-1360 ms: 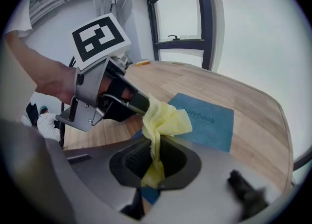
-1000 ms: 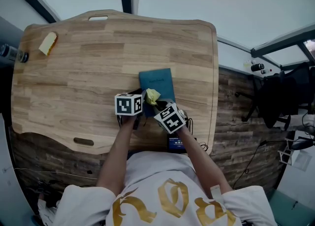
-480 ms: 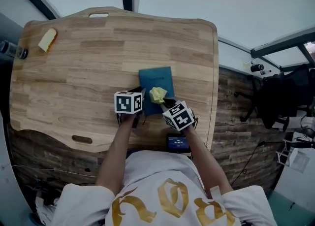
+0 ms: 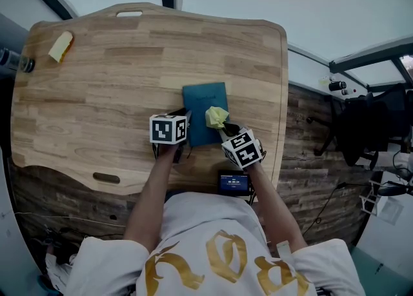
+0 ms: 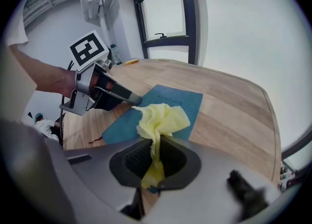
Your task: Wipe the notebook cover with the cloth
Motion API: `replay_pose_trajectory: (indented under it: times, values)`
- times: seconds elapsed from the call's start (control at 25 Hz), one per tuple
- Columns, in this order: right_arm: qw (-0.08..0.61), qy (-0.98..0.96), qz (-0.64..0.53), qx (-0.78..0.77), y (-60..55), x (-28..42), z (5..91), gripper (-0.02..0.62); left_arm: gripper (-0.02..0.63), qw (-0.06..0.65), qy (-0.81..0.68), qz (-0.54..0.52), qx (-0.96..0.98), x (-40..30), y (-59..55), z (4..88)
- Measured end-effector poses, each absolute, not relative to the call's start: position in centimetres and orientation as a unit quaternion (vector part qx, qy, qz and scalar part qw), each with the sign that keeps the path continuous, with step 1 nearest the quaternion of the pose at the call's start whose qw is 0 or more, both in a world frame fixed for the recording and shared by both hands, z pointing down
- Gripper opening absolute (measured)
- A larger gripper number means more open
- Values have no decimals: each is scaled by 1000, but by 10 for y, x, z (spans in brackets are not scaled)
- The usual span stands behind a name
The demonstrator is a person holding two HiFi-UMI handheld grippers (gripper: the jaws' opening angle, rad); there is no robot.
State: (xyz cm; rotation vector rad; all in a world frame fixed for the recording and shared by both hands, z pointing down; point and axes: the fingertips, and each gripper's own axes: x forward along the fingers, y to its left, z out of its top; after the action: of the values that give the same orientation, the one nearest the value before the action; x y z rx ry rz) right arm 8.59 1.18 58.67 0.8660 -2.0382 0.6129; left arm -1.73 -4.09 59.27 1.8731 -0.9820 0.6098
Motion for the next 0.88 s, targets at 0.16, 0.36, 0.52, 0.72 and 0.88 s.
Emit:
replay_pose_trajectory:
  times: [0.16,0.36,0.52,0.72,0.88]
  values:
    - [413,-812,230,343,5,83,587,37,75,457,-395,246,758,-17,-41,593]
    - [408,-815,230,341,-9,73,588,37,75,457,-394,246,758,-17,-40,593]
    - [401,-817,230,344,-27,65,588,37,75,457,-394,246,759,-16,-40,593]
    - [387,-822,235,346,-47,55,588,37,75,456,-395,245,759,-16,-40,593]
    - [366,-827,247,348,-59,51,586,37,77,453,-398,245,759,-17,-43,593]
